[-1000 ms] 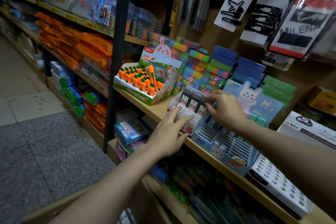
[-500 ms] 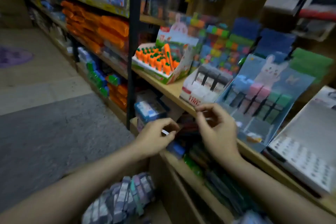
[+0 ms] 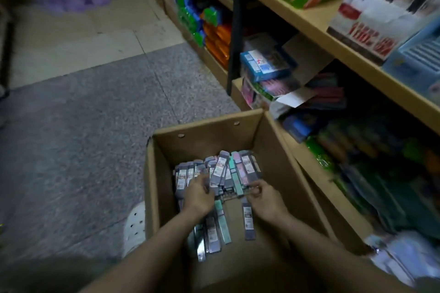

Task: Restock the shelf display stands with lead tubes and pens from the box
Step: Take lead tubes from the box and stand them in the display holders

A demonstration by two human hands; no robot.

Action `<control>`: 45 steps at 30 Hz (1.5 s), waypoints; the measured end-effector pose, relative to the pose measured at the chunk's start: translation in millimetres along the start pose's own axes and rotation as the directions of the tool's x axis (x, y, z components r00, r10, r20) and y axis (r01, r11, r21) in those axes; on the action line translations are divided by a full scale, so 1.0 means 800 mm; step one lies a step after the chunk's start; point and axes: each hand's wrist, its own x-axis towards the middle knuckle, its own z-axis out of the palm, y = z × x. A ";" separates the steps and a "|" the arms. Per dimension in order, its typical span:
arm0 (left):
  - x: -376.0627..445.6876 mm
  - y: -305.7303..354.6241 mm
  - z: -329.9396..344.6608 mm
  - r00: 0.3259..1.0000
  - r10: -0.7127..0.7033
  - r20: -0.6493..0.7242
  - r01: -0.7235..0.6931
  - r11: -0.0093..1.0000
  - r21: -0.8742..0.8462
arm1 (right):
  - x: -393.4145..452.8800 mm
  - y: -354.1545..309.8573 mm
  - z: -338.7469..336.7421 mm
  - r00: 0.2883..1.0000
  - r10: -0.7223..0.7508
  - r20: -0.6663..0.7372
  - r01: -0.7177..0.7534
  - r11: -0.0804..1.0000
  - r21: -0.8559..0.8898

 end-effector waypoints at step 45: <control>-0.027 0.306 -0.120 0.855 0.391 0.341 -0.180 0.840 -0.512 | -0.130 -0.150 -0.238 0.908 -0.325 -0.265 0.403 0.849 0.342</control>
